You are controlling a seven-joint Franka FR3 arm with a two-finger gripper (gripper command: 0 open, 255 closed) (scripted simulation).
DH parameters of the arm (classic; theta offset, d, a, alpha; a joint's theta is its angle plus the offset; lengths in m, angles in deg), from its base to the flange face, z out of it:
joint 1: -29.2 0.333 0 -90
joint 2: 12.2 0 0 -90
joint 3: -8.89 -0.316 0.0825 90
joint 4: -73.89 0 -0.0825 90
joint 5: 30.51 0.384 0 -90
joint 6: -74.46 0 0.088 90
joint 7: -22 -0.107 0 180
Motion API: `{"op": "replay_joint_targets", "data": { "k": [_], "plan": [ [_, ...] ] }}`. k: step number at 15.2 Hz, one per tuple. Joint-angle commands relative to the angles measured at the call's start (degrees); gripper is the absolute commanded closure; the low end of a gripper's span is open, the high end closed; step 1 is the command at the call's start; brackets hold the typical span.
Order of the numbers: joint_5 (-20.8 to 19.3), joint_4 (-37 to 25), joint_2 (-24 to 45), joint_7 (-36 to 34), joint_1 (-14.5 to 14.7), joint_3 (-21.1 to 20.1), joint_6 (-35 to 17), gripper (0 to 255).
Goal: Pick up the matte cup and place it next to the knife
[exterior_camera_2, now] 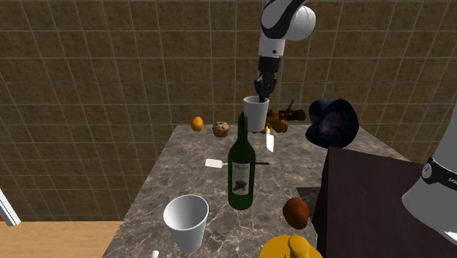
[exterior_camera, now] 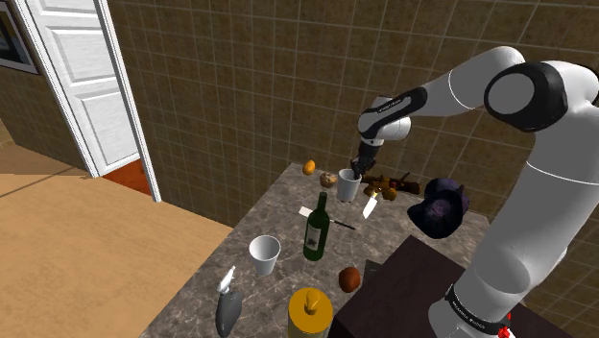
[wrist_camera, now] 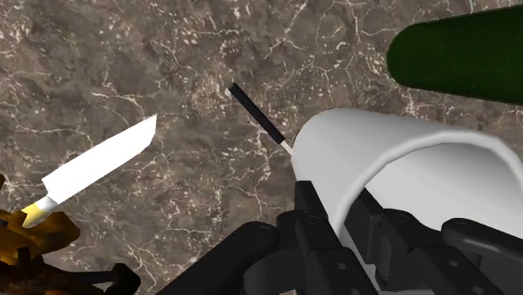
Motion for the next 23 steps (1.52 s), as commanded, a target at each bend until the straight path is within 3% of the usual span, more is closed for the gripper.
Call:
{"op": "replay_joint_targets", "data": {
  "k": [1,9,16,23],
  "plan": [
    [0.12,0.34,-0.37,2.91,-1.57,1.18,0.29,255],
    [1.16,-2.36,1.54,14.51,-8.09,5.85,2.45,255],
    [3.02,-8.70,6.21,25.11,-14.54,9.45,5.62,255],
    [5.06,-7.34,9.60,26.77,-15.03,8.72,1.18,255]
  ]
}}
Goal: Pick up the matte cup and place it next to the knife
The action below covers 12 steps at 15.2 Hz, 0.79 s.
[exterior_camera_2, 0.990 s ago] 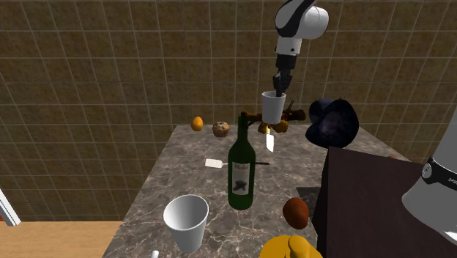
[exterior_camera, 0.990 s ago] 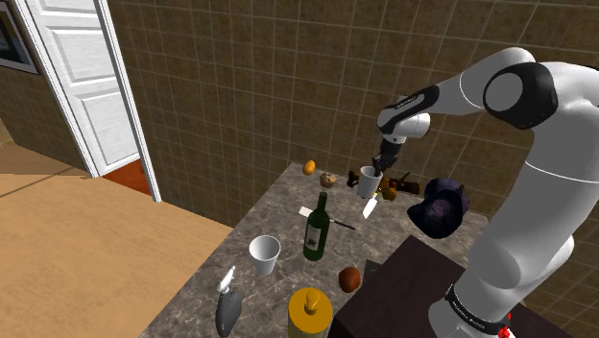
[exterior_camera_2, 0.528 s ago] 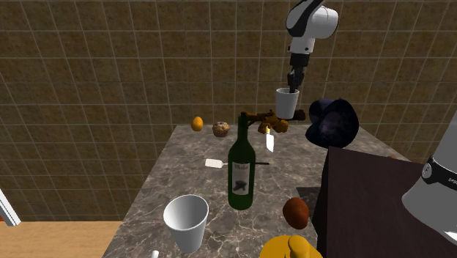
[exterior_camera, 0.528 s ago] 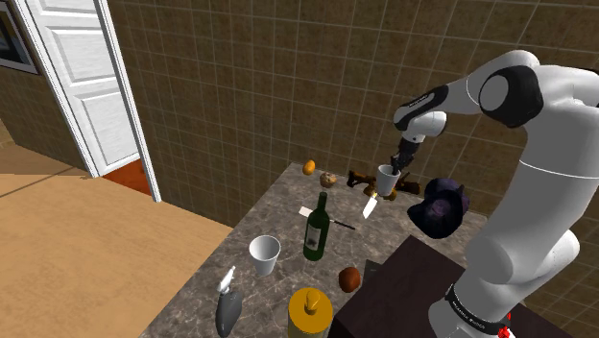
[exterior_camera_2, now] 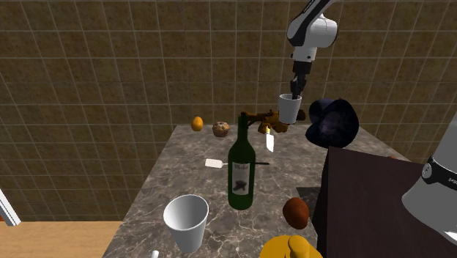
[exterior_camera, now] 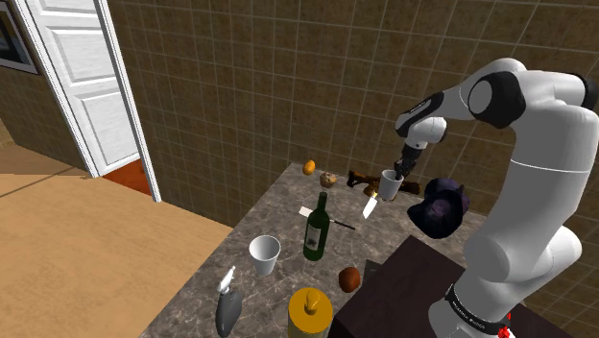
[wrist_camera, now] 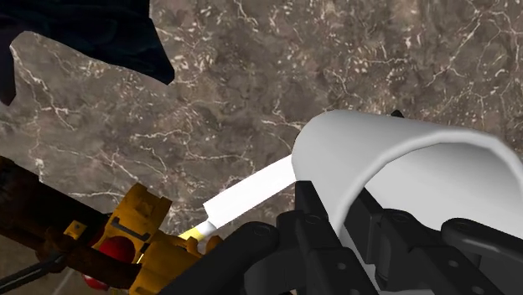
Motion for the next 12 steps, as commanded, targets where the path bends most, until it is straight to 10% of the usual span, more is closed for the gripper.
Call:
{"op": "replay_joint_targets", "data": {
  "k": [1,12],
  "plan": [
    [0.64,0.15,1.08,0.55,-0.20,-0.22,-1.17,255],
    [4.34,0.87,7.31,3.49,-1.41,-2.00,-7.65,255]
  ]
}}
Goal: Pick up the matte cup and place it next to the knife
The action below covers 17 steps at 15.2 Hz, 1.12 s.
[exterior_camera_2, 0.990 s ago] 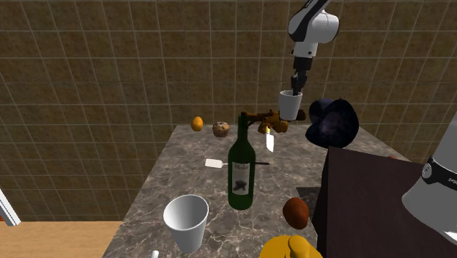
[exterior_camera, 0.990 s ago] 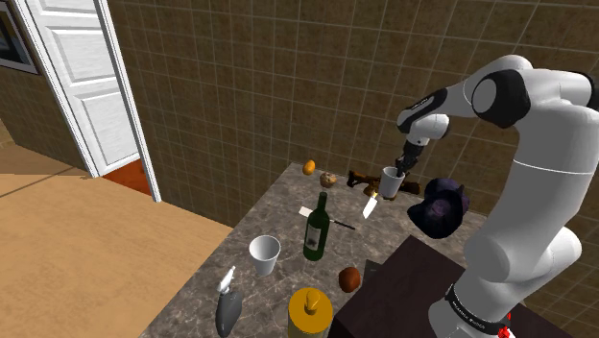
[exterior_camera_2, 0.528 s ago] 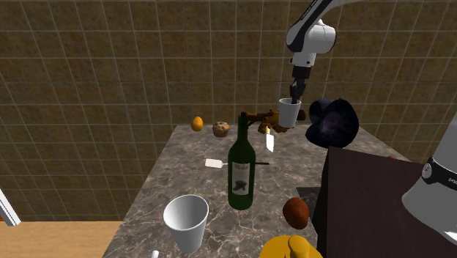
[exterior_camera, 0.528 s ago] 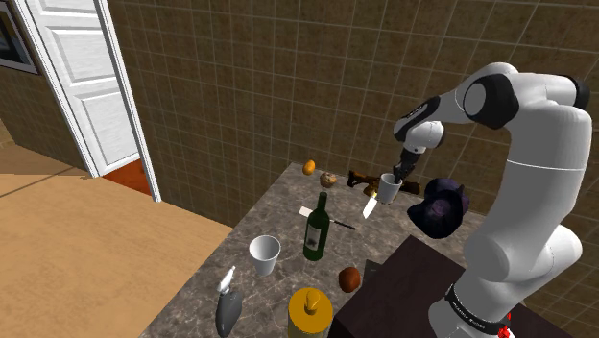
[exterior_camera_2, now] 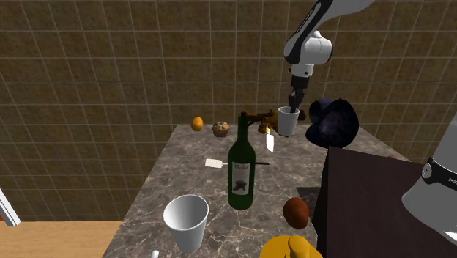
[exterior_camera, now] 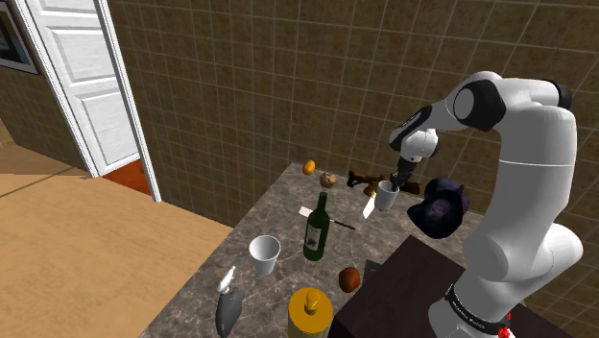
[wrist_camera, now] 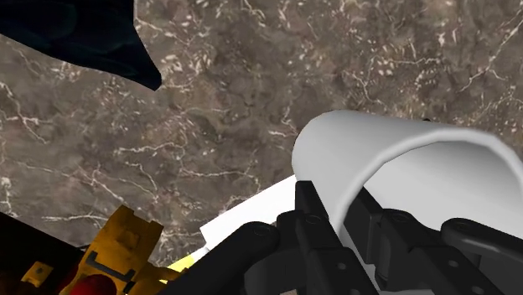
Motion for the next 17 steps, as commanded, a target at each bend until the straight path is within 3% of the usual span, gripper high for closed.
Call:
{"op": "replay_joint_targets", "data": {
  "k": [1,17],
  "plan": [
    [0.65,-0.02,1.11,0.49,-0.24,-0.37,-1.07,255],
    [5.72,-1.81,11.23,4.59,-2.89,-4.09,-9.07,255]
  ]
}}
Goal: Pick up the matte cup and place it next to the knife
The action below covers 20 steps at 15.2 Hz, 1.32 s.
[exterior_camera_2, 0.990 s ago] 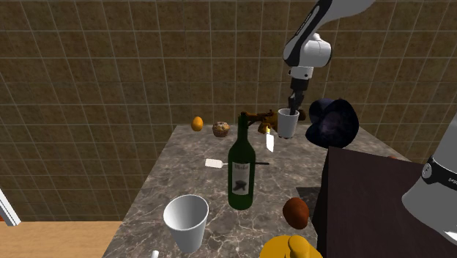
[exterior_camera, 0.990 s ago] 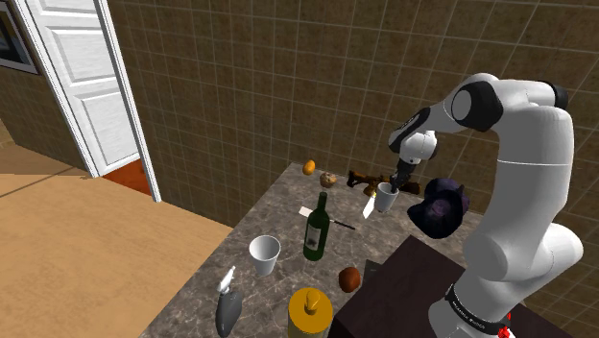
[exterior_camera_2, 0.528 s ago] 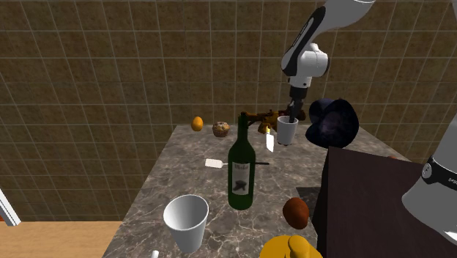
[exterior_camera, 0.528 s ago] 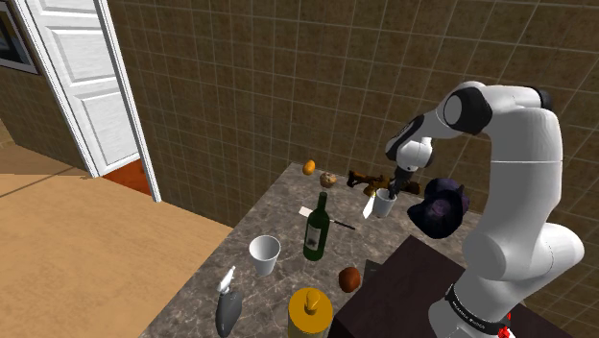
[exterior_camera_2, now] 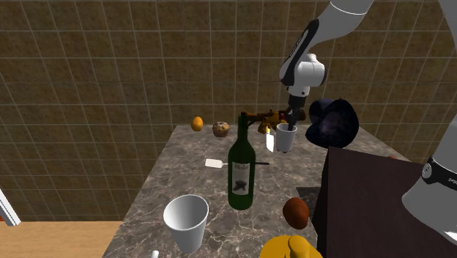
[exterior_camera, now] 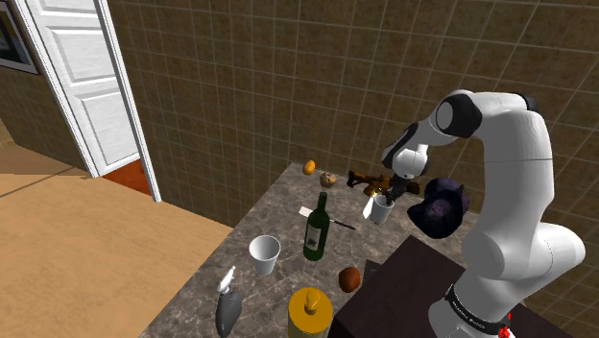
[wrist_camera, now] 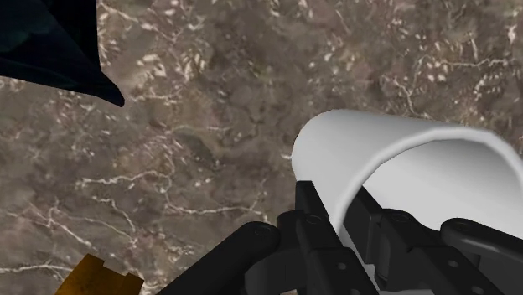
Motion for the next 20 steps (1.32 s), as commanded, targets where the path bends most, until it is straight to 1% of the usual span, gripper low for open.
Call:
{"op": "replay_joint_targets", "data": {
  "k": [1,7,8,13,17,20],
  "plan": [
    [0.23,-0.27,0.56,0.14,-0.13,-0.21,-0.33,255],
    [0.22,-0.28,0.56,0.14,-0.13,-0.21,-0.33,255],
    [0.22,-0.28,0.56,0.13,-0.13,-0.21,-0.33,0],
    [0.22,-0.28,0.56,0.14,-0.13,-0.21,-0.33,0],
    [-2.71,0.85,-5.56,-1.83,1.23,2.30,4.60,0],
    [-2.72,0.85,-5.56,-1.84,1.22,2.29,4.59,0]
  ]
}}
